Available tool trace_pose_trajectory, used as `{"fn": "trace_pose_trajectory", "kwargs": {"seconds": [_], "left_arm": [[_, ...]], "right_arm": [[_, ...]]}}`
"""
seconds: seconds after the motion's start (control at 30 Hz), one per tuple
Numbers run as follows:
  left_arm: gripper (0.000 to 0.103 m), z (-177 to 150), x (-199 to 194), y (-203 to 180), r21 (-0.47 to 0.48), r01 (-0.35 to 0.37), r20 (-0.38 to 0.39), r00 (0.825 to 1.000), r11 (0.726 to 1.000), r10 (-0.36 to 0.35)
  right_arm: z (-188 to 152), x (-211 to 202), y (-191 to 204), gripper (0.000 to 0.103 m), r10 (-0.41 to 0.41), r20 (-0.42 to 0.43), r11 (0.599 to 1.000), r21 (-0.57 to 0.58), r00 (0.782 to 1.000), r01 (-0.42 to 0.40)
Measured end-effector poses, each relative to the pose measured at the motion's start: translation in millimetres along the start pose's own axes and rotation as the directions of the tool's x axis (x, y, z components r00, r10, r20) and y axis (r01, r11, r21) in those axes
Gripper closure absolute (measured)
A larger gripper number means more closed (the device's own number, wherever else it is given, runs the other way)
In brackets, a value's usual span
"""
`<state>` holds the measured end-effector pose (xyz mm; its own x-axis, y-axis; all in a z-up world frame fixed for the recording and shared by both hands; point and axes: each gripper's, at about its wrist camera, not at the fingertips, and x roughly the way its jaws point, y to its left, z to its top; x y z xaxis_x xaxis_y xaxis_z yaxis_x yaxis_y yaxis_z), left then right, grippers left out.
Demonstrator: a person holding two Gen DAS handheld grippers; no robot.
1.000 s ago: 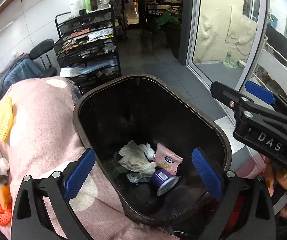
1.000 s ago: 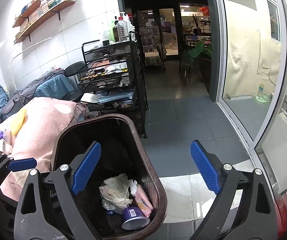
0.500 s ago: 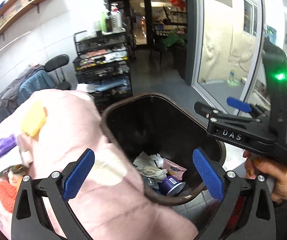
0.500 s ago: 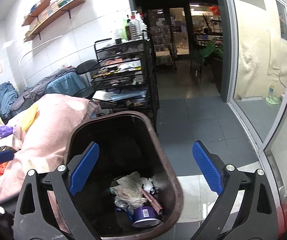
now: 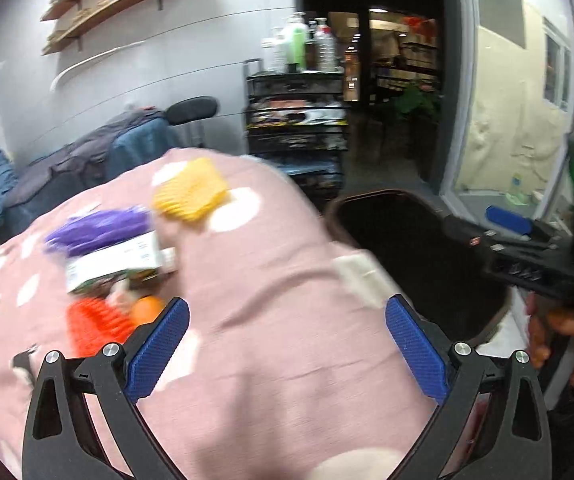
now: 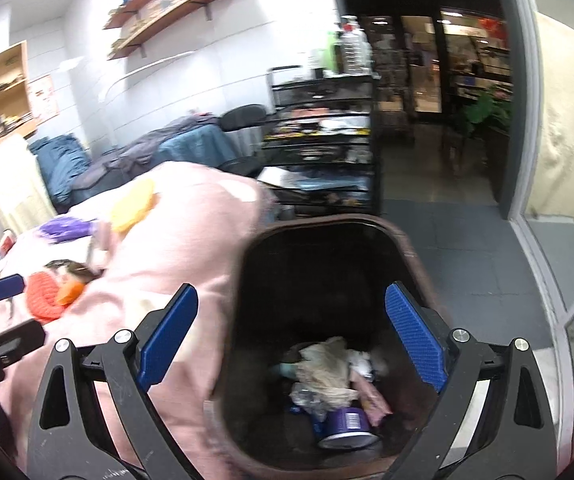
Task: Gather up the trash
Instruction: 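Move both tools back over the table toward the orange items, then grasp the orange mesh net with the left tool while the right tool grasps the orange peel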
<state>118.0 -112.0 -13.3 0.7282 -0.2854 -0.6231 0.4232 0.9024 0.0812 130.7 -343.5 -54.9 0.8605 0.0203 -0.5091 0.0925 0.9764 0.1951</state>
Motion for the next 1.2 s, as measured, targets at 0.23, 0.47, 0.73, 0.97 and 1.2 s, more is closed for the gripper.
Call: {"fn": "trace_pose_trajectory", "kwargs": {"seconds": [0.23, 0.47, 0.73, 0.97, 1.2], "left_arm": [[0.005, -17, -4, 62, -0.104, -0.097, -0.061, 0.994, 0.99, 0.091], [0.006, -31, 6, 144, -0.33, -0.132, -0.141, 0.986, 0.935, 0.09], [0.029, -33, 36, 170, -0.371, -0.119, -0.22, 0.975, 0.921, 0.038], [0.075, -43, 35, 169, -0.372, -0.108, -0.225, 0.974, 0.922, 0.024], [0.08, -52, -7, 181, -0.409, -0.181, -0.145, 0.981, 0.895, 0.131]], "right_arm": [[8, 7, 53, 0.009, 0.129, -0.021, 0.987, -0.09, 0.991, -0.13], [13, 19, 103, 0.009, 0.227, -0.066, 0.958, -0.164, 0.972, -0.234], [12, 37, 152, 0.009, 0.307, -0.159, 0.913, -0.228, 0.938, -0.337], [14, 57, 199, 0.009, 0.364, -0.265, 0.864, -0.263, 0.893, -0.43], [6, 88, 247, 0.016, 0.324, -0.397, 0.826, -0.324, 0.859, -0.461]]}}
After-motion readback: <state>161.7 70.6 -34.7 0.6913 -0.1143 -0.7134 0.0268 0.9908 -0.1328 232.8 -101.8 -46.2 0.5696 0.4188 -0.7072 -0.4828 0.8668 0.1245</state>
